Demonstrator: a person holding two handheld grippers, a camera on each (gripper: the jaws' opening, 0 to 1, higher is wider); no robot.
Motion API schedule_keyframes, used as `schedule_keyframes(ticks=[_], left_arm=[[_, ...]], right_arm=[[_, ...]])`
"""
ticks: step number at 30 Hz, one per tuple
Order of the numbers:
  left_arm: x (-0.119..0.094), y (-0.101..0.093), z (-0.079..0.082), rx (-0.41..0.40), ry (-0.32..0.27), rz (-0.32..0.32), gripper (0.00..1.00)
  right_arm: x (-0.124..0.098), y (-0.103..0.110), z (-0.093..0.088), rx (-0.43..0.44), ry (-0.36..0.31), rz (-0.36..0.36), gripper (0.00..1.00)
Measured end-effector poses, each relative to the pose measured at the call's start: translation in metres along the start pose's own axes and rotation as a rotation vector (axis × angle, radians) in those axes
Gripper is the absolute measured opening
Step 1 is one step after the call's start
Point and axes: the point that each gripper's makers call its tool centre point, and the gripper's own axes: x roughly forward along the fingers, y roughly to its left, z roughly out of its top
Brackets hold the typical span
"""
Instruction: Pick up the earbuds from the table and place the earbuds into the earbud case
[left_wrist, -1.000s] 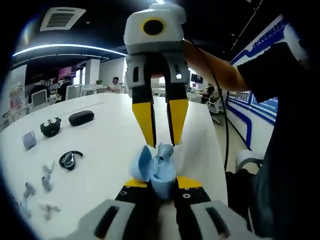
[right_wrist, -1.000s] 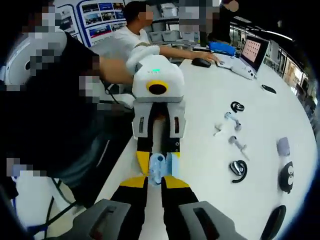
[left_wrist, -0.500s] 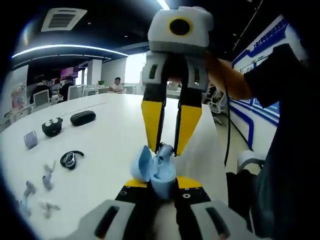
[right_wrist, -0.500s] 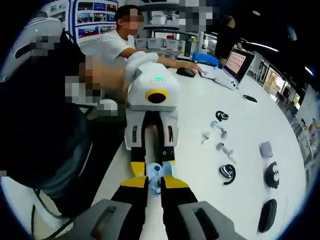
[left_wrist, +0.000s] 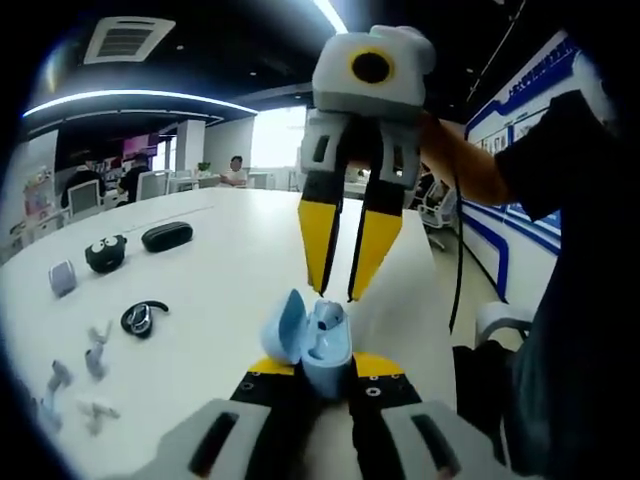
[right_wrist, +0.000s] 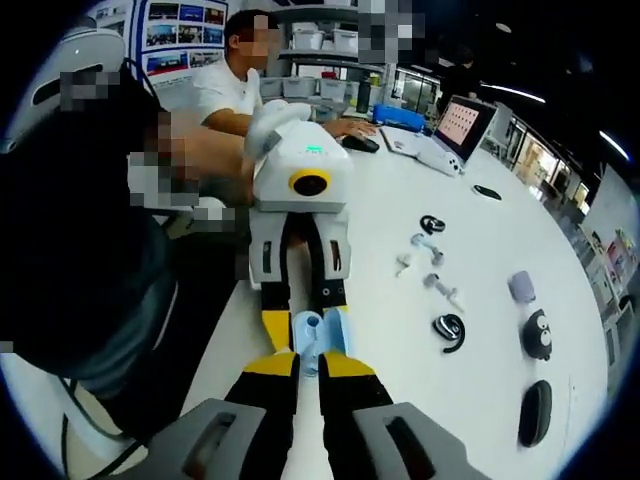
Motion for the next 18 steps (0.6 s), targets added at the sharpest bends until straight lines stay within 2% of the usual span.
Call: schedule_keyframes(ticks=[1, 4, 11, 16, 18], left_arm=[[0.0, 0.0, 0.0, -0.002, -0.002, 0.001, 0.19], [0.0, 0.0, 0.0, -0.005, -0.007, 0.006, 0.19], [-0.002, 0.001, -0.001, -0.024, -0.035, 0.023, 0.19], [-0.002, 0.001, -0.001, -0.045, -0.067, 0.036, 0.19], [-0.003, 0.001, -0.001, -0.047, -0.077, 0.041, 0.19]], right_arm=[[0.0, 0.0, 0.001, 0.003, -0.004, -0.001, 0.08], [-0.002, 0.003, 0.013, 0.047, -0.074, -0.001, 0.08], [-0.01, -0.012, 0.029, 0.163, -0.188, -0.048, 0.1], [-0.008, -0.028, 0.033, 0.241, -0.221, -0.093, 0.1], [-0.005, -0.035, 0.04, 0.27, -0.244, -0.114, 0.1]])
